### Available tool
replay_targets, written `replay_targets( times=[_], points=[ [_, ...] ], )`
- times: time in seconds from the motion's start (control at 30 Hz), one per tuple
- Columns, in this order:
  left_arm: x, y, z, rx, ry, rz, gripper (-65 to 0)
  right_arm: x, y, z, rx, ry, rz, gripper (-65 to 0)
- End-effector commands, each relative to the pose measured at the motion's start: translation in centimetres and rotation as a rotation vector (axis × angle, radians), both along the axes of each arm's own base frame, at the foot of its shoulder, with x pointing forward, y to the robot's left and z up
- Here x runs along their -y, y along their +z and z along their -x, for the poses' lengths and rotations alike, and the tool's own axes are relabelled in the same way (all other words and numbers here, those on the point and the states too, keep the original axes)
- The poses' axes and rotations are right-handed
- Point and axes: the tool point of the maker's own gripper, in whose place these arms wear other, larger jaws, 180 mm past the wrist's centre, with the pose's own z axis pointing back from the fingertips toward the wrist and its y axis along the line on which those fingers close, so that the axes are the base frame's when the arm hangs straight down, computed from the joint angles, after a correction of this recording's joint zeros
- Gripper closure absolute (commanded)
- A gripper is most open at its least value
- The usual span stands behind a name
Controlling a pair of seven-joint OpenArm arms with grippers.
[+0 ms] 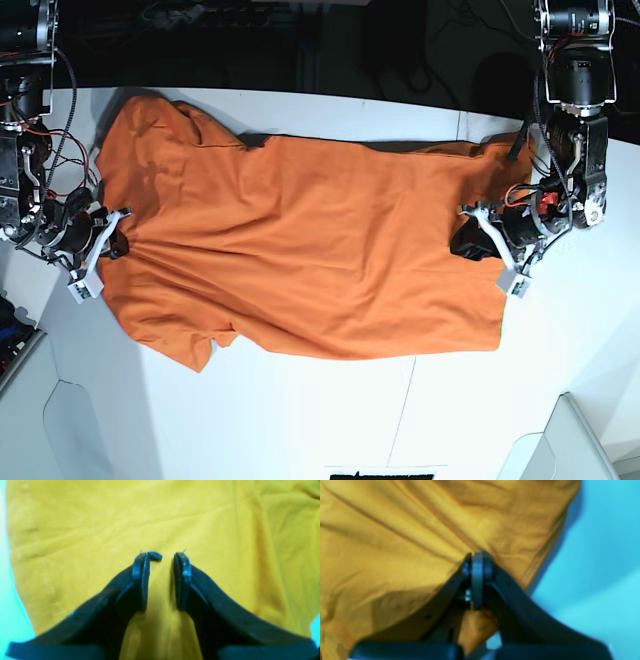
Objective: Layout the t-shirt on the table in an organized manner, then fold the t-shirt properly
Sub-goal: 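Stretch the t-shirt flat by pulling both grippers apart along the table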
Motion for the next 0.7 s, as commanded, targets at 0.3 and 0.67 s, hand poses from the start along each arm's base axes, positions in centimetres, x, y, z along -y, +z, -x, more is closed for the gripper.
replay_targets(
  times=[0.3, 0.67],
  points=[
    [2.0, 3.5, -4.1, 0.104, -0.109, -0.070, -18.2, 5.2, 3.0, -1.4, 0.068, -0.137, 0.045, 0.0],
    [-0.1, 10.1, -2.5, 0.144, -0.095, 0.087, -24.3, 7.5, 8.6, 0.4, 0.154, -0.282, -0.249, 0.0]
  ],
)
